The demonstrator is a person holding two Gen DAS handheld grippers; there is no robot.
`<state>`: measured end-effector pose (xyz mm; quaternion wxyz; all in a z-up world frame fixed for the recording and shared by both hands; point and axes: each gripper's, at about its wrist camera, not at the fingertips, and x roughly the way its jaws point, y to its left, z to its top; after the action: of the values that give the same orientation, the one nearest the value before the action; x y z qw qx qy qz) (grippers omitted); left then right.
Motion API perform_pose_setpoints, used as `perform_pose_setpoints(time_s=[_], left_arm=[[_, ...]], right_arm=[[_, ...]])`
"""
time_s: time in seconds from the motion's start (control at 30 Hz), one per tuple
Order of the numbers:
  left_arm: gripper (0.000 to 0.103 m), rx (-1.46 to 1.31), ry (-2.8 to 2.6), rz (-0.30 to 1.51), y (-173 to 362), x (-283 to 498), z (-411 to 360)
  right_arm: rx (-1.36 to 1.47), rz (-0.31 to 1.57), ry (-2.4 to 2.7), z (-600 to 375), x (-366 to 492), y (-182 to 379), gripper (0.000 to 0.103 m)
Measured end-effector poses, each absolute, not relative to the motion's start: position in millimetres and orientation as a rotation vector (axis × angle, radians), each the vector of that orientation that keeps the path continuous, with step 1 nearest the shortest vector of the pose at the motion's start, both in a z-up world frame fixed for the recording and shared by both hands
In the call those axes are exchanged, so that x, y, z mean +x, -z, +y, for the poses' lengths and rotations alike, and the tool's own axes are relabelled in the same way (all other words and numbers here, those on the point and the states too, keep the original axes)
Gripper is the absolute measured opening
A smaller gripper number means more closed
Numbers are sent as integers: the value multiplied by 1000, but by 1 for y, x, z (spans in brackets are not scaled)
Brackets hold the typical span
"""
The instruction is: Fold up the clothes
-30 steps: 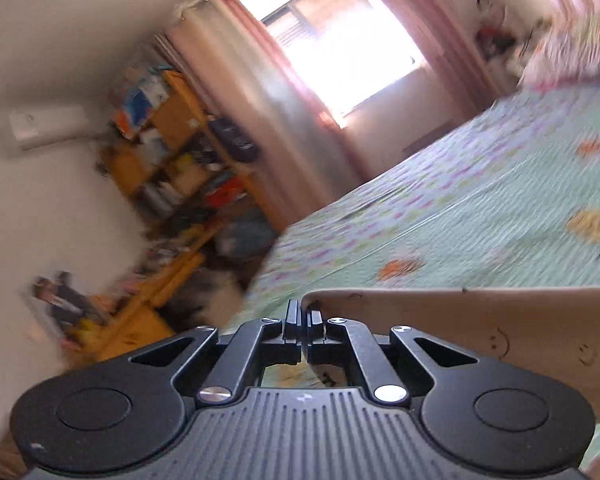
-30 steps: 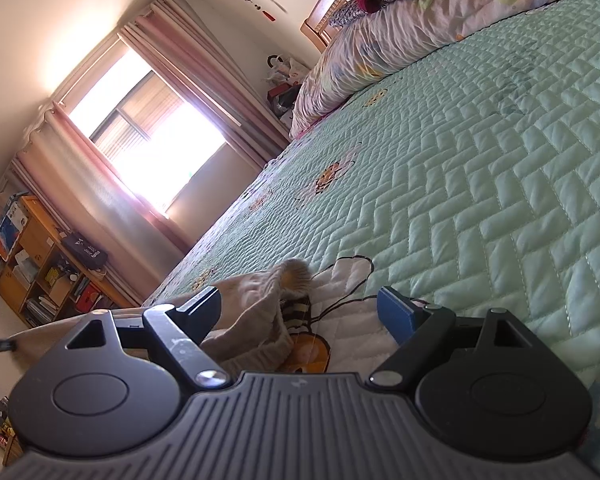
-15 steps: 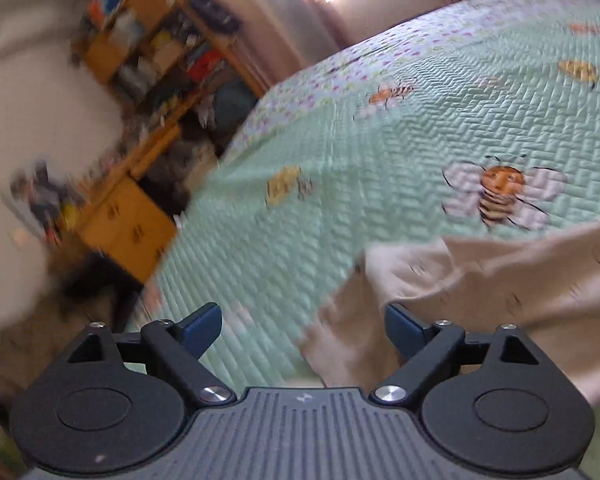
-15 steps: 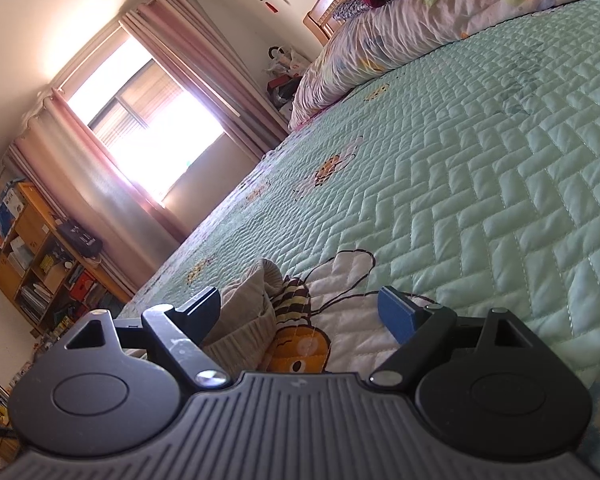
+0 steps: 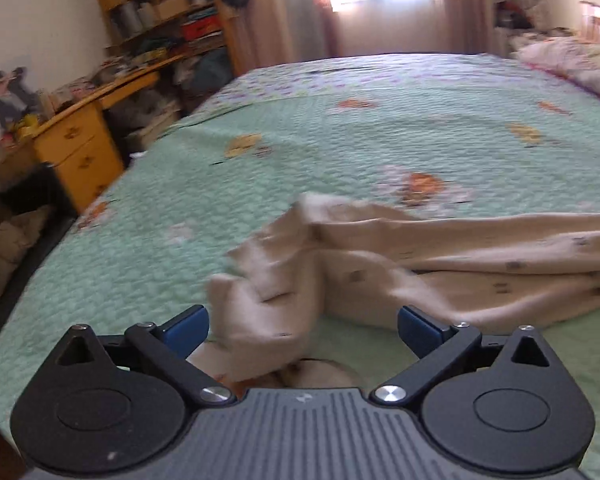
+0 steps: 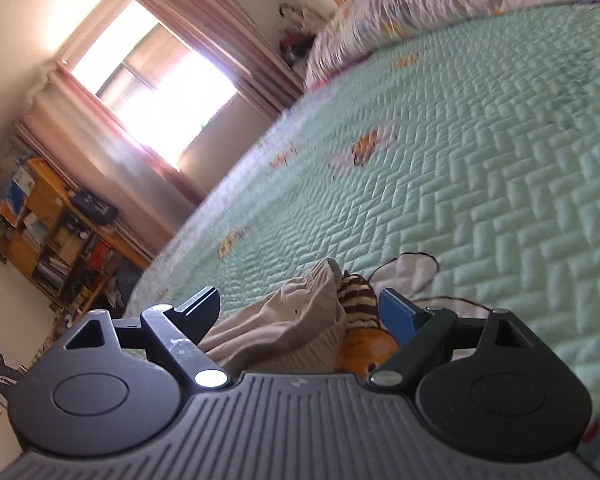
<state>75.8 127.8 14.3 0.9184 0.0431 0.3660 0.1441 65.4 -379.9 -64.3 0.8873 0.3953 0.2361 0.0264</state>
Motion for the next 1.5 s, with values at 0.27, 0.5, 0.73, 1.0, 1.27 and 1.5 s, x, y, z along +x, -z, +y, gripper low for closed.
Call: perform_pose_setpoints(time_s=[0.27,0.5,0.73,1.0,1.27,1.5], left_arm=[[102,111,-173,826,3,81,85],[102,104,-143,881,15,87,70],[102,87,-166,864,5,89,73],[102,112,-123,858,5,82,68],[102,76,-67,901,19,92,58],[102,101,-39,919,23,89,46]], right_arm=[[714,642,-162,-353,113,89,87],[516,589,-276,-322,102,75,28],[268,224,-303,-319,116,-30,20],[543,478,-204,-387,197,-6,53],[513,498,-282,-362,154,30,57],[130,489,-410,-298,181,19,59]])
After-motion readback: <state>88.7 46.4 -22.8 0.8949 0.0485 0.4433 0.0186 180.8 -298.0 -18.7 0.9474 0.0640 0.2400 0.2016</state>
